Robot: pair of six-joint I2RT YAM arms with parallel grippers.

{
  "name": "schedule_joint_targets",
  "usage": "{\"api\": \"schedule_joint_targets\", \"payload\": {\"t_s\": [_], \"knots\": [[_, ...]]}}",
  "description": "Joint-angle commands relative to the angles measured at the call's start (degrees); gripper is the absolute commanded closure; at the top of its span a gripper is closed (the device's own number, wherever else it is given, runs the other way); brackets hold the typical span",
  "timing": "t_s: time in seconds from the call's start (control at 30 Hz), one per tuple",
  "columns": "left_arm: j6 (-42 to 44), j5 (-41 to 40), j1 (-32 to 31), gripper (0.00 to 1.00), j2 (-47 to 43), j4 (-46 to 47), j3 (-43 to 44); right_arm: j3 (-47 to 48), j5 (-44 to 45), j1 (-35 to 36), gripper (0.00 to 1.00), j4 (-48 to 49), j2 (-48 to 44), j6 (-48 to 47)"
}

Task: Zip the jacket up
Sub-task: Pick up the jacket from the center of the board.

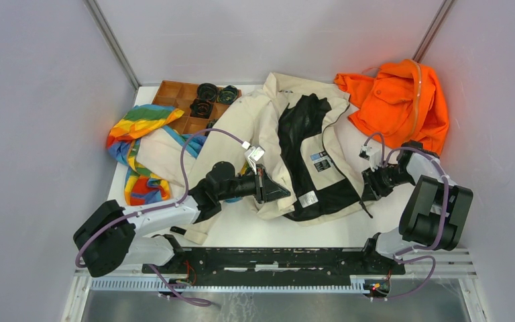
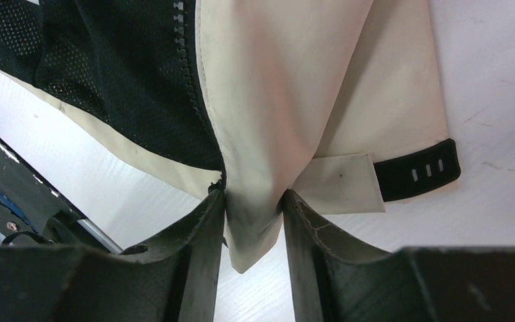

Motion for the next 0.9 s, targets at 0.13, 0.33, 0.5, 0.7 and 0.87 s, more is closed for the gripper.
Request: {"api": "schedule_joint_targets", "payload": {"t_s": [0.13, 0.33, 0.5, 0.7, 0.87], "knots": [[1.5, -0.4, 0.2, 0.98, -0.1, 3.5, 0.9, 2.7, -1.8, 0.1, 0.79, -2.5, 1.2, -1.5], [1.5, -0.9, 0.2, 0.98, 0.4, 3.6, 0.6, 4.4, -5.1, 0.1, 0.98, -6.3, 0.2, -3.6], [1.2, -1.2, 0.1, 0.98, 1.5, 5.0, 0.6, 6.9, -11.3, 0.1, 0.98, -11.5, -0.9, -6.2], [2.2, -2.1, 0.2, 0.98, 2.5, 8.5, 0.6, 9.2, -19.8, 0.5, 1.0, -18.0, -1.2, -11.2], [5.0, -4.1, 0.2, 0.98, 2.0, 14.0, -1.5, 9.8, -26.1, 4.6, 1.0, -18.0, -3.5, -10.7]]}}
